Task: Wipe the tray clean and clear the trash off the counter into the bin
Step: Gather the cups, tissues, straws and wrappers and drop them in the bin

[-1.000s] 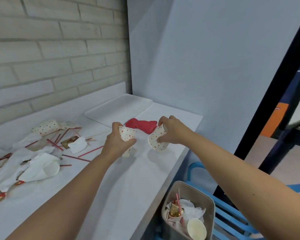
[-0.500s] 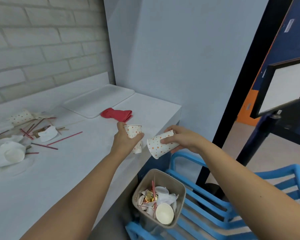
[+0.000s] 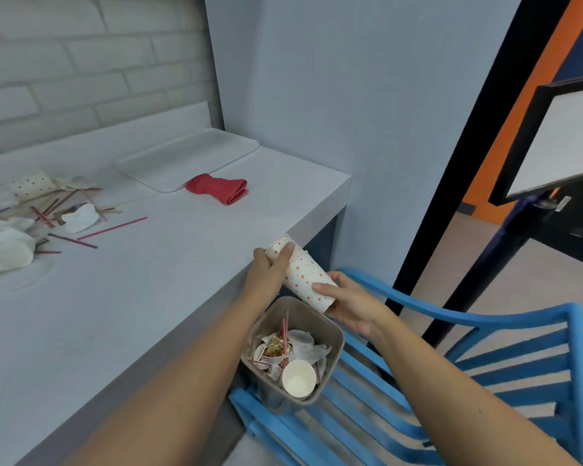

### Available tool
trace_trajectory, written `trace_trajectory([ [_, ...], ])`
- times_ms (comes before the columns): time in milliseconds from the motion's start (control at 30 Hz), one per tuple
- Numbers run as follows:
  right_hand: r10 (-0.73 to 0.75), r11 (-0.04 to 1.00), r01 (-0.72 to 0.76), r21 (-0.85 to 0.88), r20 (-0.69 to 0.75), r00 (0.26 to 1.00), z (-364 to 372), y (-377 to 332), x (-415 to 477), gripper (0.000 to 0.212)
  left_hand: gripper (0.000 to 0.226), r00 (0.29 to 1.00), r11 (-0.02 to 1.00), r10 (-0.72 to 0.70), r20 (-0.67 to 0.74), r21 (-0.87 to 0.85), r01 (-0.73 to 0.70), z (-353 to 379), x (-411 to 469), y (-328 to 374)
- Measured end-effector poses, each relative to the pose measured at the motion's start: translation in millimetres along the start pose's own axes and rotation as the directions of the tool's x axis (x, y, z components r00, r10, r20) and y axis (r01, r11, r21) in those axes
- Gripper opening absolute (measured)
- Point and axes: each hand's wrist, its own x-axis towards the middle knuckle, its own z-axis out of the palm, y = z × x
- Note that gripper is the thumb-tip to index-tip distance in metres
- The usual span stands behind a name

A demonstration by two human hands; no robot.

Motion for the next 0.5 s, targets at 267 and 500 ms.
trace_trajectory([
  [267,-0.015,0.885,0.045,-0.464,0.068,0.998,2,13,1,0.073,0.046,0.962,0.984,-0.007,0.275,0.173,-0.043,3,-15,-13],
  [500,-0.282,0.457,0.283,-0.843,0.164,0.945,1,29,4,0.06,0.041,0.916,0.958,-0.054,0.398,0.278,-0.064,-1,-28,-40],
])
